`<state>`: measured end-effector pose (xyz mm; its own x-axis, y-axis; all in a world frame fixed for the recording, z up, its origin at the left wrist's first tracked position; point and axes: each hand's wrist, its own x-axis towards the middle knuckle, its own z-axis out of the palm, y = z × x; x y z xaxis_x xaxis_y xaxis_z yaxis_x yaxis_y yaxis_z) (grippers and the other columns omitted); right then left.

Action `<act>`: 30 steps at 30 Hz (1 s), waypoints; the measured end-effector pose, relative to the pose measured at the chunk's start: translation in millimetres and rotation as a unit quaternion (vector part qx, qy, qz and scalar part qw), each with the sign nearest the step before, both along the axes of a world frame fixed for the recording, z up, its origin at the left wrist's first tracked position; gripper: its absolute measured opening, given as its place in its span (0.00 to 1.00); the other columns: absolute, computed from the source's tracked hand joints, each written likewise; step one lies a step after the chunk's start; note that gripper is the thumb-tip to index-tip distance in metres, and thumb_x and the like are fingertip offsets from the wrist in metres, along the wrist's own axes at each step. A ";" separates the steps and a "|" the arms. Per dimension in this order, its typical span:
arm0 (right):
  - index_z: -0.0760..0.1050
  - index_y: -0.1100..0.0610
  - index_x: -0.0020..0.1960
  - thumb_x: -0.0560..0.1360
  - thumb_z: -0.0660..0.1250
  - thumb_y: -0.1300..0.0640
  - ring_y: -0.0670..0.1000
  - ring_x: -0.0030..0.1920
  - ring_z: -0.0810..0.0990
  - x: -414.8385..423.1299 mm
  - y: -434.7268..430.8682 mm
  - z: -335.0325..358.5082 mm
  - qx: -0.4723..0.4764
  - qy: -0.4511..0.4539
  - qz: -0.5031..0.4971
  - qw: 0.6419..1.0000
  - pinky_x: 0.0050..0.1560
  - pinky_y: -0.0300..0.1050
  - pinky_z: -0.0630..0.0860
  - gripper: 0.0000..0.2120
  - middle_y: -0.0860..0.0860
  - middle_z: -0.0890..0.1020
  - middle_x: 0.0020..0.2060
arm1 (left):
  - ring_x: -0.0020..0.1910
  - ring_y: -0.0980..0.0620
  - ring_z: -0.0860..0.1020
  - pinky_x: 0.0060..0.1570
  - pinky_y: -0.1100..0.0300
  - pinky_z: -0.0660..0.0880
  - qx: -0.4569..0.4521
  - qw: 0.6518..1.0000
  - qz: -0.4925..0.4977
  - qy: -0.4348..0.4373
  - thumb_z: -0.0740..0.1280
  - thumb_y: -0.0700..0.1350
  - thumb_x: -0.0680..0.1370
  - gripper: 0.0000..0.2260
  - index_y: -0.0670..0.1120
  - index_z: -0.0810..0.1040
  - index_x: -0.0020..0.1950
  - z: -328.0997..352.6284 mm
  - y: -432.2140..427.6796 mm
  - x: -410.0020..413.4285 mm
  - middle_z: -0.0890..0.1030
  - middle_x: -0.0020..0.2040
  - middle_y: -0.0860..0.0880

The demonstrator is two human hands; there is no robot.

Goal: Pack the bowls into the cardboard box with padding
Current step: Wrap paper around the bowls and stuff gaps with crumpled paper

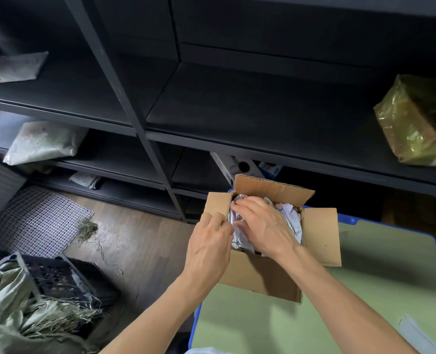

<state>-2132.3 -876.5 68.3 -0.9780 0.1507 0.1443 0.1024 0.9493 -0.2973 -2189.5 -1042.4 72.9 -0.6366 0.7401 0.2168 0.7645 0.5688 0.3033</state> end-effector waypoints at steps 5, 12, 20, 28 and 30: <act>0.78 0.51 0.64 0.76 0.67 0.50 0.49 0.68 0.72 -9.0 -1.7 10.4 0.005 -0.074 -0.023 0.997 0.68 0.52 0.67 0.17 0.46 0.79 0.64 | 0.35 0.50 0.65 0.37 0.56 0.67 -0.081 0.991 -0.084 0.067 0.71 0.46 0.75 0.08 0.51 0.77 0.36 6.1 4.5 -1.0 0.74 0.36 0.52; 0.78 0.52 0.59 0.74 0.66 0.53 0.52 0.66 0.74 -15.6 -5.5 10.6 0.011 -0.097 -0.028 0.995 0.66 0.52 0.68 0.14 0.48 0.80 0.61 | 0.34 0.51 0.65 0.34 0.56 0.64 -0.068 0.996 -0.062 -0.017 0.70 0.48 0.72 0.03 0.52 0.78 0.42 17.9 7.5 -5.6 0.75 0.36 0.54; 0.81 0.55 0.58 0.71 0.55 0.49 0.54 0.62 0.78 1.2 -2.9 16.4 -0.025 -0.040 -0.031 0.998 0.62 0.56 0.76 0.23 0.51 0.82 0.60 | 0.38 0.48 0.72 0.42 0.52 0.72 -0.153 0.983 -0.083 -0.058 0.69 0.44 0.74 0.02 0.51 0.79 0.44 24.2 19.2 -13.4 0.76 0.43 0.50; 0.80 0.58 0.62 0.73 0.49 0.49 0.55 0.64 0.77 7.6 -12.1 21.1 -0.026 -0.063 -0.049 0.996 0.63 0.57 0.75 0.28 0.52 0.82 0.61 | 0.42 0.50 0.71 0.46 0.56 0.66 -0.214 0.967 -0.129 -0.039 0.62 0.51 0.82 0.10 0.53 0.83 0.53 27.1 16.8 -19.1 0.77 0.49 0.51; 0.80 0.56 0.61 0.75 0.50 0.50 0.54 0.64 0.77 8.0 -12.0 21.4 -0.011 -0.064 -0.054 0.996 0.65 0.55 0.74 0.26 0.51 0.82 0.61 | 0.40 0.51 0.69 0.46 0.55 0.66 -0.203 0.968 -0.139 -0.051 0.57 0.57 0.82 0.16 0.54 0.84 0.52 24.3 14.5 -17.4 0.76 0.48 0.52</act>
